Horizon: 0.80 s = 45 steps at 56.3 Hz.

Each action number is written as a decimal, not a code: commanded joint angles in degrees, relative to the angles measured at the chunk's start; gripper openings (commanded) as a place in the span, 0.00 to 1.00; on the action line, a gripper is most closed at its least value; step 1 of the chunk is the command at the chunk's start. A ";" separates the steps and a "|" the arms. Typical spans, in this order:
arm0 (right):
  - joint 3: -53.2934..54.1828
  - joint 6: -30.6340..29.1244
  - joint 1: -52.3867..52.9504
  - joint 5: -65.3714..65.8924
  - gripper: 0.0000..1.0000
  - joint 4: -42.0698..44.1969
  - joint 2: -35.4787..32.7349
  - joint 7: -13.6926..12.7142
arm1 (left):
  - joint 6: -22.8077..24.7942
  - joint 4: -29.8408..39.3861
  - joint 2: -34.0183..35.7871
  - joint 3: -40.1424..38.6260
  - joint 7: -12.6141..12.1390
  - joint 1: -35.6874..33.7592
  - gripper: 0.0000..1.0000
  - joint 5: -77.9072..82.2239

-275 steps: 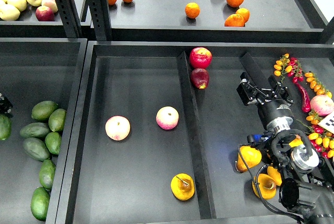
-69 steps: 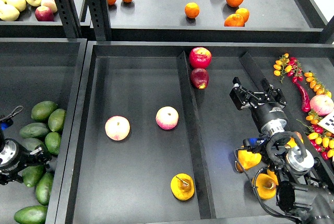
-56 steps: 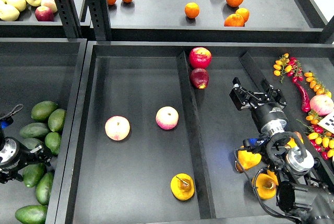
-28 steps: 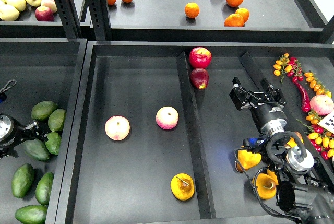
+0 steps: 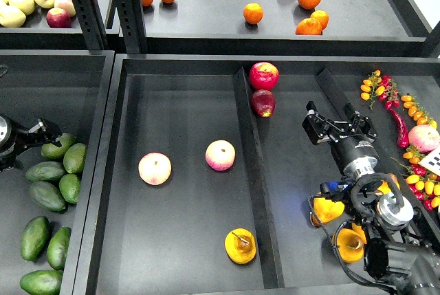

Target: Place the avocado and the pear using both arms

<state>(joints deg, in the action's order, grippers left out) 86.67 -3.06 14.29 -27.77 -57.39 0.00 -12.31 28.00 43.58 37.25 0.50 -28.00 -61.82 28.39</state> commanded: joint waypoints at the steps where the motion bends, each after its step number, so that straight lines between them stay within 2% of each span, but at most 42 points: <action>1: -0.01 -0.02 -0.05 0.00 1.00 0.00 0.00 0.01 | 0.00 -0.07 0.01 -3.04 0.00 -0.40 0.99 0.00; 10: -0.01 -0.02 -0.05 0.00 1.00 0.26 0.00 -0.08 | 0.00 0.01 -1.74 -7.26 0.00 -0.40 0.99 0.00; 13: -0.01 -0.02 -0.13 0.00 1.00 0.26 0.00 -0.08 | 0.00 0.19 -4.37 -10.24 0.00 -0.40 0.99 0.00; 32: -0.01 0.07 -0.22 0.09 1.00 0.26 0.00 -0.17 | 0.00 0.01 -12.03 -15.70 0.00 -0.23 0.99 -0.71; 45: -1.50 -0.02 -0.40 0.09 1.00 0.35 0.00 -0.17 | 0.00 -0.16 -15.28 -22.73 0.00 0.83 0.99 -3.87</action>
<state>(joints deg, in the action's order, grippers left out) 85.83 -3.07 13.92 -27.68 -57.05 0.00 -12.48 28.00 43.46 23.40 -19.20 -28.01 -61.64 26.66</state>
